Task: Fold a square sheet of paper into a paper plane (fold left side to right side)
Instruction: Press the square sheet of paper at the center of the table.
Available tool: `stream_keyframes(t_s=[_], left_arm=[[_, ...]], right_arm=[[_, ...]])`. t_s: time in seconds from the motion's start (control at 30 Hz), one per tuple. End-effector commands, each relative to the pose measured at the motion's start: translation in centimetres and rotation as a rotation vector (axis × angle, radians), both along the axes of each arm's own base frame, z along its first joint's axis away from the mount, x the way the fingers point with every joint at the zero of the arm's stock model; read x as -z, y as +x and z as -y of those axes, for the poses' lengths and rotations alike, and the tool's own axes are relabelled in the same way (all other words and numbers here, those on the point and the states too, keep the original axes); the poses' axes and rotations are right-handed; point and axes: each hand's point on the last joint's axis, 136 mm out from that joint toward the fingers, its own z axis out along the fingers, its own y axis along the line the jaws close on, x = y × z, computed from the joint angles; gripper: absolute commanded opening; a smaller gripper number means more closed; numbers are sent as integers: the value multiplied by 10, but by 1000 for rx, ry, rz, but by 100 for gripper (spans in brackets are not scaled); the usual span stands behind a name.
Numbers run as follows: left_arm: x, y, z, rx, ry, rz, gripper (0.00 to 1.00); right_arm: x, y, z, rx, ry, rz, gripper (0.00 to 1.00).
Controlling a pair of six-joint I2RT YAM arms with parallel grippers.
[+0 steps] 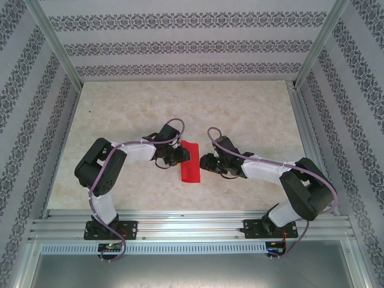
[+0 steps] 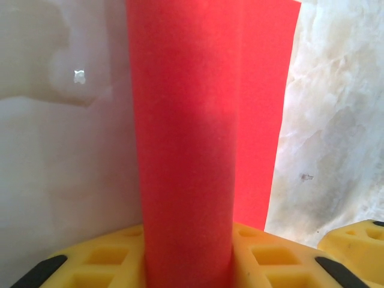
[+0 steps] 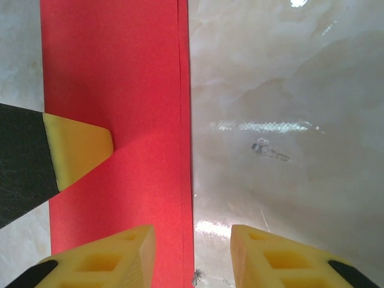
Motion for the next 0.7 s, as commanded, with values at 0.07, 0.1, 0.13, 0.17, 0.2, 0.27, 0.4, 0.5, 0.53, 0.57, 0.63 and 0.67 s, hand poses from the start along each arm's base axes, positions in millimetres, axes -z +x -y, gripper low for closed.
stream_keyframes(t_s=[0.07,0.1,0.13,0.17,0.2,0.27,0.4,0.5,0.53,0.57,0.63,0.67], left_arm=[[23,-18,-12,-39,60,-69,31],[22,-17,-12,-43,56,-69,32],[22,-18,-13,-46,55,-69,32],[20,-18,-13,-46,55,-65,32],[19,-17,-13,-48,53,-62,32],[17,-18,-14,-50,55,-60,34],[13,-19,-15,-48,54,-57,35],[10,-20,-14,-43,55,-55,35],[9,-19,-14,-41,56,-54,35],[8,-19,-15,-39,61,-54,35],[7,-20,-16,-34,71,-54,35],[5,-19,-17,-33,75,-51,35]], right_arm=[[-8,5,-14,-21,32,25,38],[-8,5,-14,-23,32,25,38],[-8,5,-14,-20,33,25,38],[-8,5,-15,-22,34,25,38],[-9,4,-15,-24,35,27,38],[-9,5,-15,-23,35,27,38],[-10,4,-16,-24,36,30,38],[-9,3,-16,-26,35,27,38],[-9,3,-16,-24,34,28,38],[-9,3,-16,-24,34,28,38],[-8,3,-15,-24,31,27,38],[-9,3,-15,-23,32,28,38]])
